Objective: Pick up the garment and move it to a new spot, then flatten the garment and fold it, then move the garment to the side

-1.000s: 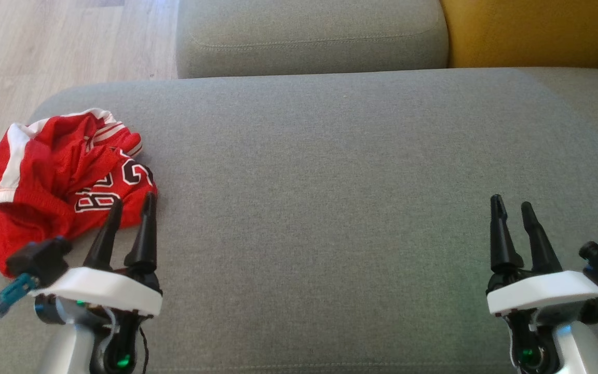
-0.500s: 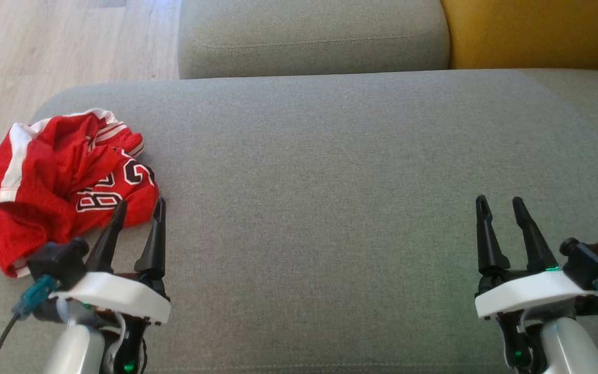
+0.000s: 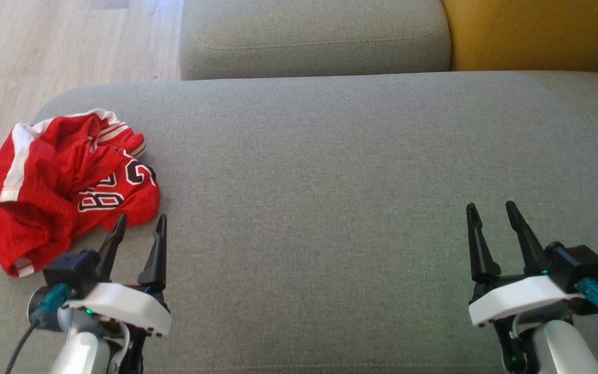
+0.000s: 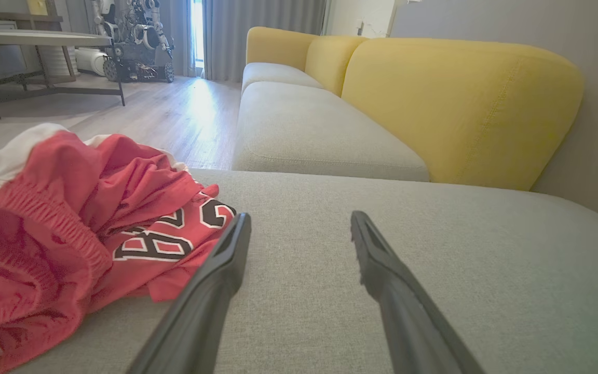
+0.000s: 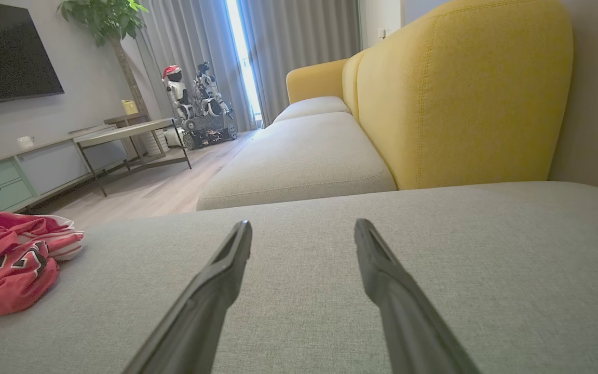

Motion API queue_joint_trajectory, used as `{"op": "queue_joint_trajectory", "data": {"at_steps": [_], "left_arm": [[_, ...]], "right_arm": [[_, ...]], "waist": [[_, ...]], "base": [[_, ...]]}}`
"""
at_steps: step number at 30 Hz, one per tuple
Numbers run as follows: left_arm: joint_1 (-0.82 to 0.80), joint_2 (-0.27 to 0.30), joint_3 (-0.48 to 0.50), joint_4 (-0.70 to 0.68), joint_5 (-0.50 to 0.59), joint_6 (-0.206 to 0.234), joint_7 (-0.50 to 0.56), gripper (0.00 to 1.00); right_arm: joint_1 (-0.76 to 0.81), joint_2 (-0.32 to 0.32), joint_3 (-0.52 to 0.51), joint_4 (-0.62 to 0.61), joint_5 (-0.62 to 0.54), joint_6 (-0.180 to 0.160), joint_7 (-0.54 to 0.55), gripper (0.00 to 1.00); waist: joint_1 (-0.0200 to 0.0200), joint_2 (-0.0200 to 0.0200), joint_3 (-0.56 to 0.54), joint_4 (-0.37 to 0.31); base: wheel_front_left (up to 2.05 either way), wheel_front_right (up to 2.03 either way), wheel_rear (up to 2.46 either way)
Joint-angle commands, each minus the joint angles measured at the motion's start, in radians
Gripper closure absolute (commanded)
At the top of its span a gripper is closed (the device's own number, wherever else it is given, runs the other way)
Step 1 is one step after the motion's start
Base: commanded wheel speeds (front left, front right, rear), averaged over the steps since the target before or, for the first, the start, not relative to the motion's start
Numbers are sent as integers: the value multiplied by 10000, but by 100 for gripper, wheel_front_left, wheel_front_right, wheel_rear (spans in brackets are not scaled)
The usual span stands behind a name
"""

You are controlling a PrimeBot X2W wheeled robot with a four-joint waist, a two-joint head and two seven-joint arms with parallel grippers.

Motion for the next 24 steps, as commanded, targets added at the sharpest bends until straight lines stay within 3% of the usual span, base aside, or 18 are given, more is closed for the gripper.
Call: {"op": "queue_joint_trajectory", "data": {"at_steps": [1,19,24], "left_arm": [[-620,288,258,-319,276,50,-154,0],[-840,315,203,90,2038,82,-680,0],[-845,238,327,169,1966,41,-694,0]], "right_arm": [[-381,17,208,-288,-263,37,-132,0],[-238,220,-49,-232,-1249,42,-323,0],[-230,239,-187,-134,-1085,42,-295,0]], "waist": [[0,0,-3,0],[0,0,-23,-13],[0,0,-11,-20]], "base": [[0,0,0],[0,0,0],[0,0,0]]}}
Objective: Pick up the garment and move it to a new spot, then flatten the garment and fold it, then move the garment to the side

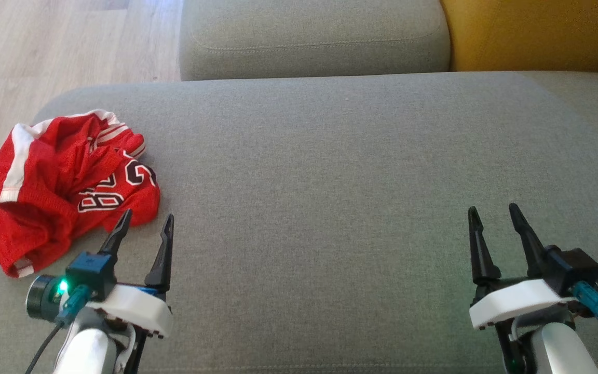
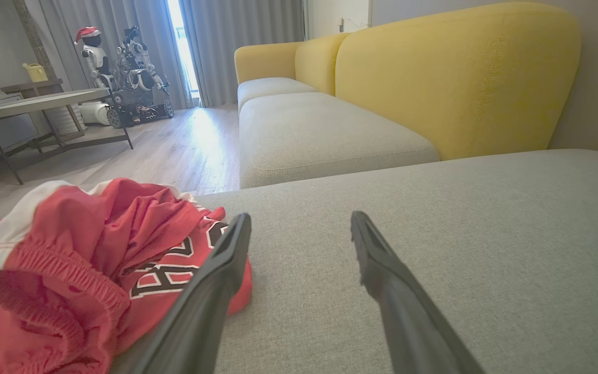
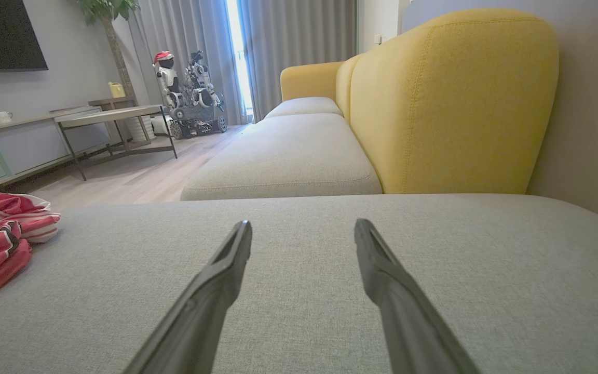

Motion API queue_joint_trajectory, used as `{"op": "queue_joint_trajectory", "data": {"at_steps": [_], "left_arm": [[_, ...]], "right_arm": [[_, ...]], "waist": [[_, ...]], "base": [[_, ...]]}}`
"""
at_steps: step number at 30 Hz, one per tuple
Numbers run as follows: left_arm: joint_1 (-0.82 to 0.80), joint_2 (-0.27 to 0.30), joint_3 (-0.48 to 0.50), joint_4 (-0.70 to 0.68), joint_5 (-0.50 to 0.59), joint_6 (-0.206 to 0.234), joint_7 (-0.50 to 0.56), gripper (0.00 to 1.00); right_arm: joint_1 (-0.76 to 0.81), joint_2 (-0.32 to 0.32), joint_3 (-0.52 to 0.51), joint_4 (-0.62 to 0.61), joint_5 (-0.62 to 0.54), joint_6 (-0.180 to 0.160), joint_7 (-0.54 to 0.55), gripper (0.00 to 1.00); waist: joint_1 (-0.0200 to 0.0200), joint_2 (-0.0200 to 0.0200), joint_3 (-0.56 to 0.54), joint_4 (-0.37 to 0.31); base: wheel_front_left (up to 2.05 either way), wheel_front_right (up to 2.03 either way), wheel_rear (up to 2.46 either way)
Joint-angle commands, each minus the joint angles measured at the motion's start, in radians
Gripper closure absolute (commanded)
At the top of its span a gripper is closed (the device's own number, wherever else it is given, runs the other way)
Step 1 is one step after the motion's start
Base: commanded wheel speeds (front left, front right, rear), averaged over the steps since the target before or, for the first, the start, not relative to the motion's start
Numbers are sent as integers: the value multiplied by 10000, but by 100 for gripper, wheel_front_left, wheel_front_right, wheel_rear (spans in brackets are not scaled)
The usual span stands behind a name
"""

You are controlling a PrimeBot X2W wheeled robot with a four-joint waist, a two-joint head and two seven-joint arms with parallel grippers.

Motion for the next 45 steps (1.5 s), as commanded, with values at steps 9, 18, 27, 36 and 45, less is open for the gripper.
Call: {"op": "queue_joint_trajectory", "data": {"at_steps": [9,18,27,36,45], "left_arm": [[-587,105,598,-41,-90,-80,-122,0],[-593,-1,744,148,-109,-107,-122,0],[-612,-89,844,206,-99,-181,-122,0],[-662,-171,995,249,-90,-170,-122,0],[-749,-96,1251,347,-86,-95,-122,0]], "right_arm": [[-235,5,157,-186,246,42,-72,0],[-243,7,159,-107,377,42,-54,0],[-247,8,143,-132,378,42,-35,0],[-253,8,148,-336,246,42,34,0],[-182,8,248,-693,173,42,219,0]], "waist": [[0,0,29,-30],[0,0,35,-35],[0,0,48,-23],[0,0,58,250],[0,0,115,1404]], "base": [[0,0,0],[0,0,0],[0,0,0],[0,0,0],[0,0,0]]}}
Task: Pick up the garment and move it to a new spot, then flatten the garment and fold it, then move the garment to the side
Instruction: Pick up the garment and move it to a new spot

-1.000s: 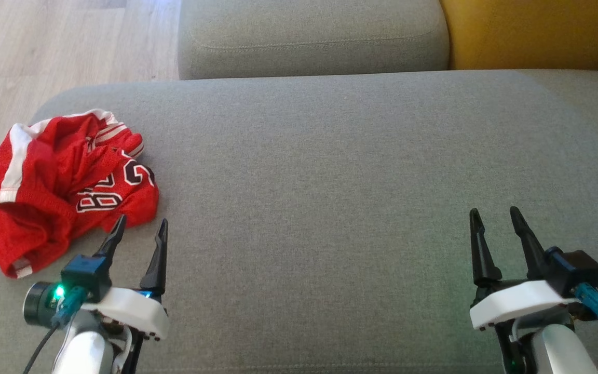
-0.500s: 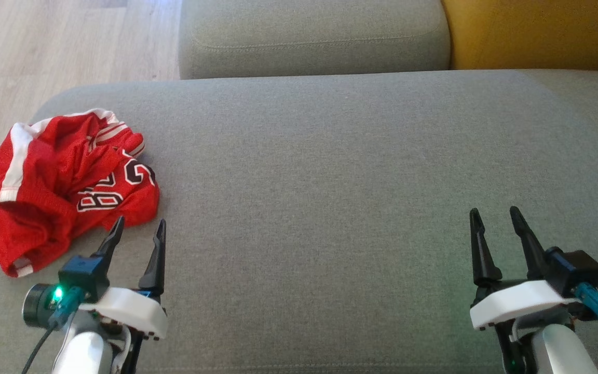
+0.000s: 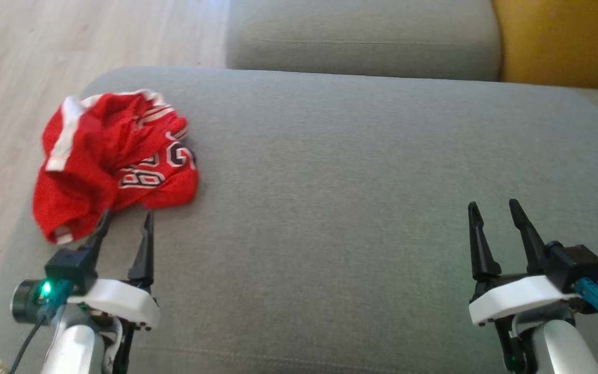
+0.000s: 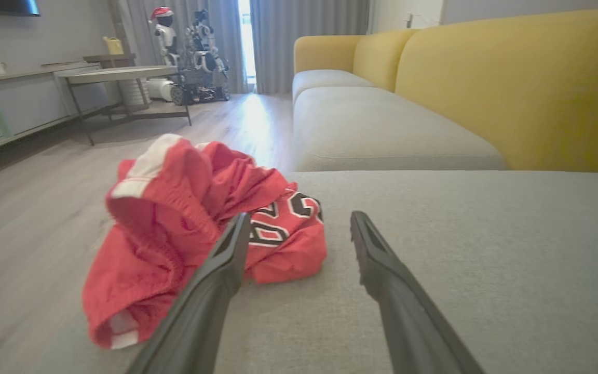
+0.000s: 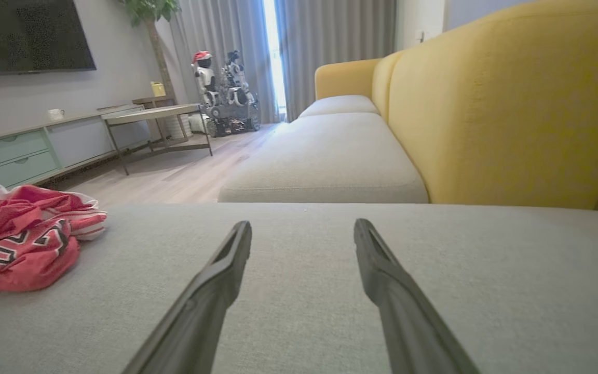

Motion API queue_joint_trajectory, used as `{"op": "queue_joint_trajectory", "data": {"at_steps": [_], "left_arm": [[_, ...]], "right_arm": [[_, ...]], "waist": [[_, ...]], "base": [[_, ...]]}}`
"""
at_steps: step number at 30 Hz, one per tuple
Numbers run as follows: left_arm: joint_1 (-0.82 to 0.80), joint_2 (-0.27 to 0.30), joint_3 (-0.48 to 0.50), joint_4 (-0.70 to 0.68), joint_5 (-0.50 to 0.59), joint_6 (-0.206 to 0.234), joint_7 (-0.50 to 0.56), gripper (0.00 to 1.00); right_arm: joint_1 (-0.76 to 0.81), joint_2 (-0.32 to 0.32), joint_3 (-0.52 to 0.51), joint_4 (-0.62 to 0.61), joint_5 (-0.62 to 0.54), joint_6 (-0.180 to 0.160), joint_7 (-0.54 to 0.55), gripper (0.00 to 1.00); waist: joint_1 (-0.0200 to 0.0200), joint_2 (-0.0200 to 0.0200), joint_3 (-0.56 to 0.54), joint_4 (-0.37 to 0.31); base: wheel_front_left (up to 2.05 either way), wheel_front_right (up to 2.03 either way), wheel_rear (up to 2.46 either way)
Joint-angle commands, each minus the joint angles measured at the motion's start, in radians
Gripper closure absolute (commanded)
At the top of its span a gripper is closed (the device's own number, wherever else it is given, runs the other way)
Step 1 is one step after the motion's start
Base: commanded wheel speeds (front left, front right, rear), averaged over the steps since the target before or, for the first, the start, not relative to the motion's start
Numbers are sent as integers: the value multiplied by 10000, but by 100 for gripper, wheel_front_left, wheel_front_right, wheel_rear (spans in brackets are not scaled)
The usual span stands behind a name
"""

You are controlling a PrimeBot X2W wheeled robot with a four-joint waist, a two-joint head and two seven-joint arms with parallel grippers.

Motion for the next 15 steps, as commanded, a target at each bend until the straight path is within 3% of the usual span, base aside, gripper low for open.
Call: {"op": "queue_joint_trajectory", "data": {"at_steps": [1,15], "left_arm": [[-554,232,507,-241,-61,88,-122,0],[-390,367,1114,-93,-243,304,-122,0]], "right_arm": [[-189,-24,293,-434,-41,42,29,0],[-183,-24,645,-840,-235,42,268,0]], "waist": [[0,0,34,561],[0,0,80,2159]], "base": [[0,0,0],[0,0,0]]}}
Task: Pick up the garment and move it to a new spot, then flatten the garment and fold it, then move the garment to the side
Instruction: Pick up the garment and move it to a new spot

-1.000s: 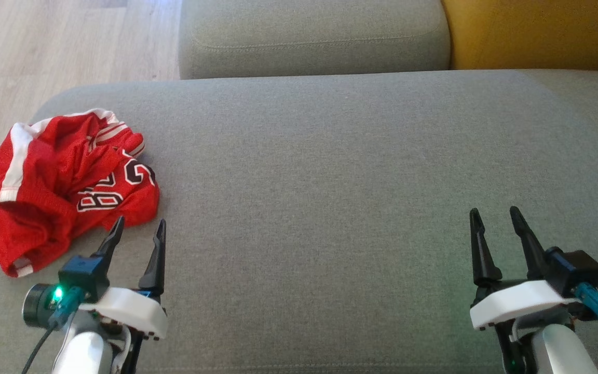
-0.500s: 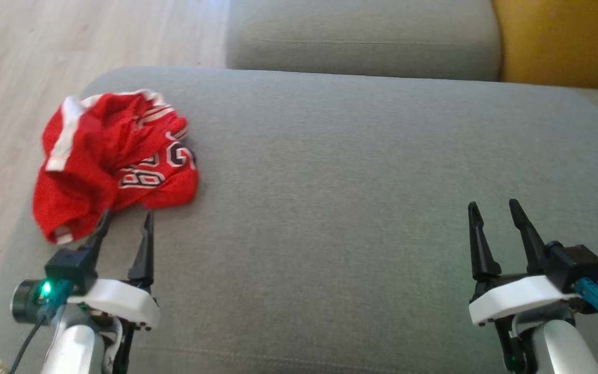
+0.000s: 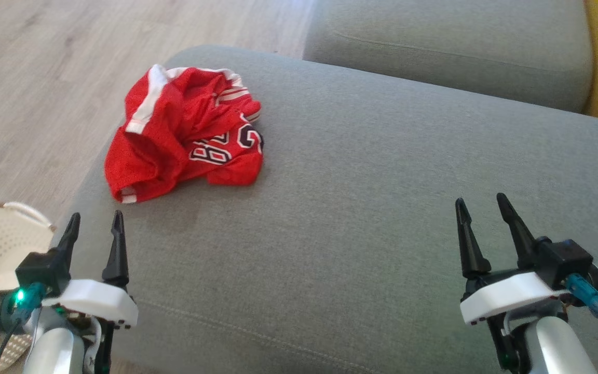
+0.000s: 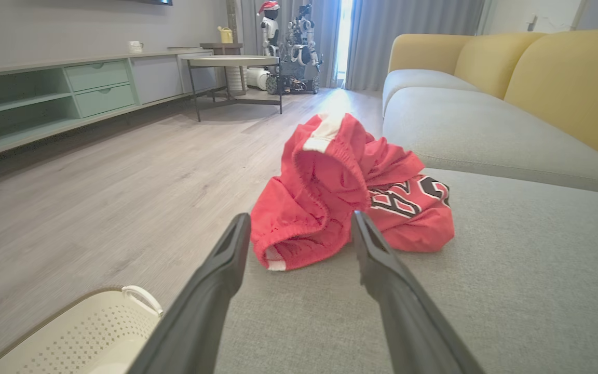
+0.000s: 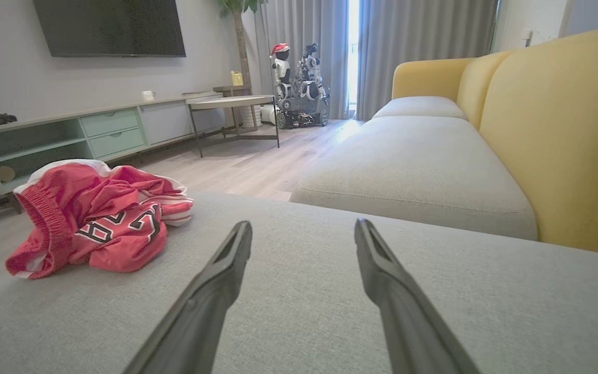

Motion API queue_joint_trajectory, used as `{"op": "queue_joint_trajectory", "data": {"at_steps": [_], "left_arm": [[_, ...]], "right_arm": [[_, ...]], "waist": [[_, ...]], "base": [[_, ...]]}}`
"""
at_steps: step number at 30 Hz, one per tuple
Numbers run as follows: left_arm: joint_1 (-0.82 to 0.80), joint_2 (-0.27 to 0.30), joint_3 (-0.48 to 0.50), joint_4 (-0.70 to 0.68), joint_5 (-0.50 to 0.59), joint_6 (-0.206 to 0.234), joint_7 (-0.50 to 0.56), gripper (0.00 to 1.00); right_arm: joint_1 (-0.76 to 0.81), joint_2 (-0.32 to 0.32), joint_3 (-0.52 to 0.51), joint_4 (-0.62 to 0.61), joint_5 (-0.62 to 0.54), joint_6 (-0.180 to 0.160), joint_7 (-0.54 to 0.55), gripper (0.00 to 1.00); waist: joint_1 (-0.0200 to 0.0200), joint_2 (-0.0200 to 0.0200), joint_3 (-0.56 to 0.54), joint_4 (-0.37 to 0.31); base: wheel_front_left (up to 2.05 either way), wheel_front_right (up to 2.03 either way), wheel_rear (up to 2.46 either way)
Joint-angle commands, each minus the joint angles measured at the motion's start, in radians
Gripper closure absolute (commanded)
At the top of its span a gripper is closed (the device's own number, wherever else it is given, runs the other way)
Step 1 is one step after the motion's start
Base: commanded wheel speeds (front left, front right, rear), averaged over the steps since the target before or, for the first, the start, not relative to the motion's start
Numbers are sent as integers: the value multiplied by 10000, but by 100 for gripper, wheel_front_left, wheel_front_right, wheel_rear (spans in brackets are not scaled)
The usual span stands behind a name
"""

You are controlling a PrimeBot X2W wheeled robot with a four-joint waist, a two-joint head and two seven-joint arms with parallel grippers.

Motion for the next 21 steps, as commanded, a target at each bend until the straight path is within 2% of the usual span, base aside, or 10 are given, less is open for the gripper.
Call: {"op": "queue_joint_trajectory", "data": {"at_steps": [1,6,21], "left_arm": [[-410,215,347,-296,-34,47,-122,0],[-366,246,454,-306,-47,66,-122,0],[-519,156,442,-200,14,68,-122,0]], "right_arm": [[-189,-32,252,-374,-61,42,15,0],[-151,-32,384,-509,-92,42,104,0],[-123,-32,484,-568,-39,42,251,0]], "waist": [[0,0,13,102],[0,0,9,267],[0,0,1,175]], "base": [[0,0,0],[0,0,0],[0,0,0]]}}
